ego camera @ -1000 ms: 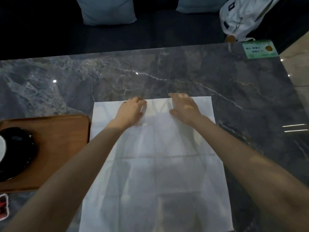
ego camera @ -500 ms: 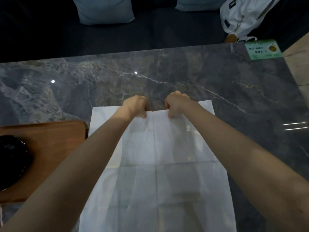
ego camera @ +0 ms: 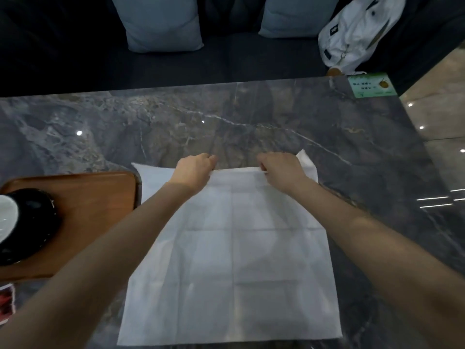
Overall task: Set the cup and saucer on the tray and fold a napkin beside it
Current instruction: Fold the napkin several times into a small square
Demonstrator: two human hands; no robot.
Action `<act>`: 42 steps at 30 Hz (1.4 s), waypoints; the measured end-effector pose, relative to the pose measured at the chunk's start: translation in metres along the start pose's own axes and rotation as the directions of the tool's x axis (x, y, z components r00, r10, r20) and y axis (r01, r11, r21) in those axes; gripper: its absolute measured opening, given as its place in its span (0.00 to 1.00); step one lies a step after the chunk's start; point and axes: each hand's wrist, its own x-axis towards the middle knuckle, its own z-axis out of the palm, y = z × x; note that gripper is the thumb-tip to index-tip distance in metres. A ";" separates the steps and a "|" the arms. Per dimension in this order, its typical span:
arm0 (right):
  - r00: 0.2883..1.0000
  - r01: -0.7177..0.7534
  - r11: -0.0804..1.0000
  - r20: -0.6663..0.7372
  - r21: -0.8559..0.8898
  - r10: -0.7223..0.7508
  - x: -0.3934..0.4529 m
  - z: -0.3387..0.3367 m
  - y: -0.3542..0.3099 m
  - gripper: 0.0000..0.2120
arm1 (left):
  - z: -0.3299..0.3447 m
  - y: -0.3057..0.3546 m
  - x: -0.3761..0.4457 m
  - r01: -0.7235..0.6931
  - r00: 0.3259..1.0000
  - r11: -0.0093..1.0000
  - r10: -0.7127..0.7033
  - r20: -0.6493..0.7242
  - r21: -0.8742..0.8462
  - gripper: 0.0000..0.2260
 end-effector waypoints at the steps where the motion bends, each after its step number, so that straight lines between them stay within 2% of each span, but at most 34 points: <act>1: 0.999 0.007 1.000 -0.033 -0.006 -0.007 -0.009 -0.001 0.000 0.08 | -0.002 0.000 -0.010 -0.020 1.000 1.000 0.020 -0.010 0.017 0.08; 4: 0.970 0.092 0.995 -0.230 0.027 -0.083 -0.040 0.000 -0.004 0.07 | -0.003 -0.003 -0.042 -0.127 0.986 0.984 0.139 -0.091 0.126 0.08; 6: 0.920 0.164 0.986 -0.362 0.005 -0.151 -0.064 0.003 -0.010 0.06 | 0.002 -0.006 -0.064 -0.230 0.944 0.959 0.262 -0.203 0.167 0.09; 8: 0.879 0.228 0.973 -0.421 -0.039 -0.223 -0.087 0.006 -0.018 0.04 | 0.009 -0.007 -0.087 -0.326 0.889 0.925 0.370 -0.270 0.195 0.16; 11: 0.831 0.289 0.953 -0.470 -0.092 -0.298 -0.119 0.020 -0.028 0.05 | 0.021 -0.003 -0.119 -0.361 0.858 0.903 0.420 -0.297 0.235 0.19; 15: 0.831 0.313 0.938 -0.434 -0.151 -0.348 -0.160 0.038 -0.042 0.12 | 0.046 0.010 -0.163 -0.412 0.805 0.871 0.486 -0.340 0.267 0.16; 17: 0.840 0.338 0.916 -0.370 -0.216 -0.397 -0.180 0.051 -0.049 0.19 | 0.059 0.016 -0.184 -0.452 0.792 0.856 0.514 -0.330 0.250 0.23; 20: 0.861 0.381 0.894 -0.260 -0.238 -0.436 -0.207 0.069 -0.059 0.28 | 0.072 0.022 -0.207 -0.457 0.811 0.856 0.513 -0.281 0.241 0.38; 26: 0.877 0.356 0.917 -0.276 -0.177 -0.394 -0.234 0.098 -0.079 0.26 | 0.099 0.028 -0.236 -0.452 0.826 0.859 0.505 -0.252 0.240 0.41; 28: 0.888 0.340 0.928 -0.275 -0.150 -0.370 -0.239 0.105 -0.083 0.23 | 0.107 0.028 -0.241 -0.441 0.843 0.868 0.488 -0.225 0.230 0.41; 31: 0.918 0.286 0.948 -0.245 -0.140 -0.313 -0.245 0.112 -0.085 0.17 | 0.117 0.030 -0.246 -0.450 0.838 0.867 0.493 -0.235 0.212 0.35; 36: 0.921 0.289 0.956 -0.257 -0.055 -0.293 -0.252 0.124 -0.094 0.09 | 0.127 0.042 -0.255 -0.514 0.777 0.837 0.548 -0.312 0.189 0.14; 42: 0.889 0.361 0.930 -0.276 -0.074 -0.367 -0.252 0.131 -0.123 0.07 | 0.135 0.063 -0.260 -0.522 0.807 0.831 0.554 -0.205 0.190 0.10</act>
